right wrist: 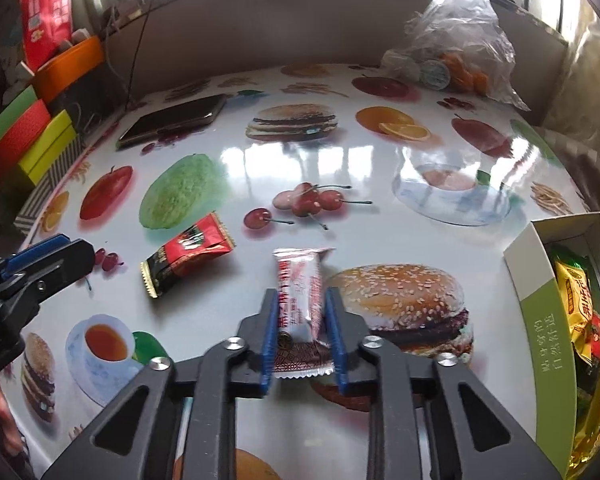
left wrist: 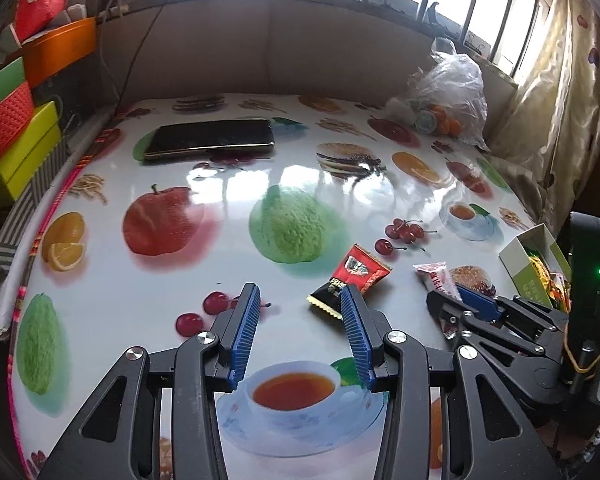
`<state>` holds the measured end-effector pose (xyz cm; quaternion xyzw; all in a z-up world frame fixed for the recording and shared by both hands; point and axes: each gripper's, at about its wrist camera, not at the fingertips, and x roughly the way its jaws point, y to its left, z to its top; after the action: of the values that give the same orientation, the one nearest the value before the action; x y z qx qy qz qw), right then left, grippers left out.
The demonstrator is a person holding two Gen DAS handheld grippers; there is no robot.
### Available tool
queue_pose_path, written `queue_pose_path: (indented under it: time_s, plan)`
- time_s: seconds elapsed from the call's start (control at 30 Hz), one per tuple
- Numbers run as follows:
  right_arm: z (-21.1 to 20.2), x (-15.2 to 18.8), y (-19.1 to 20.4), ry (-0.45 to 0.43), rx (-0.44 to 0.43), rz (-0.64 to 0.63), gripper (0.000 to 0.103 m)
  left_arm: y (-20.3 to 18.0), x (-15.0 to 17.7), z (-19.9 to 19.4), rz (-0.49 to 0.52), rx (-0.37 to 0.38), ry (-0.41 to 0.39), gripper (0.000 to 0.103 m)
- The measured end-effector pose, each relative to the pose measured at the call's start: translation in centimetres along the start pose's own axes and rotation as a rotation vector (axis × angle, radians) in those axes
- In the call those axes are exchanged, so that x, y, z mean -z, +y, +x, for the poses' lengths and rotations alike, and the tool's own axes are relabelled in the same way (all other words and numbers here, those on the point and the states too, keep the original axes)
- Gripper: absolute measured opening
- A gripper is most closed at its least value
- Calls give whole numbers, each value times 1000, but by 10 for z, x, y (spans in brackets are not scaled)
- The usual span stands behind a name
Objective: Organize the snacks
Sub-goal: 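Grasp the white wafer bar with the right tool, then grasp the red-black candy with left tool while right tool holds the wafer bar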
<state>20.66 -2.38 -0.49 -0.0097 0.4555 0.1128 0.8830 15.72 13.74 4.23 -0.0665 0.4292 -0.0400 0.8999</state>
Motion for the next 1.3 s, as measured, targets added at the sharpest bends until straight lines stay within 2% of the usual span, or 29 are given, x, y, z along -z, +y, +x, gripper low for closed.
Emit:
queue_pose_path:
  time_s: [0.3,0.63,1.3]
  plan:
    - [-8,6,-20,10,-7,24,19,-21,-5,28,80,69,59,43]
    - [-14,11,-38,13,-11,67,19,-35,-6,53,129,45,105,43]
    - [-14,11,-42,12,-17,78,20,-40,-11,64,146,16,112,43]
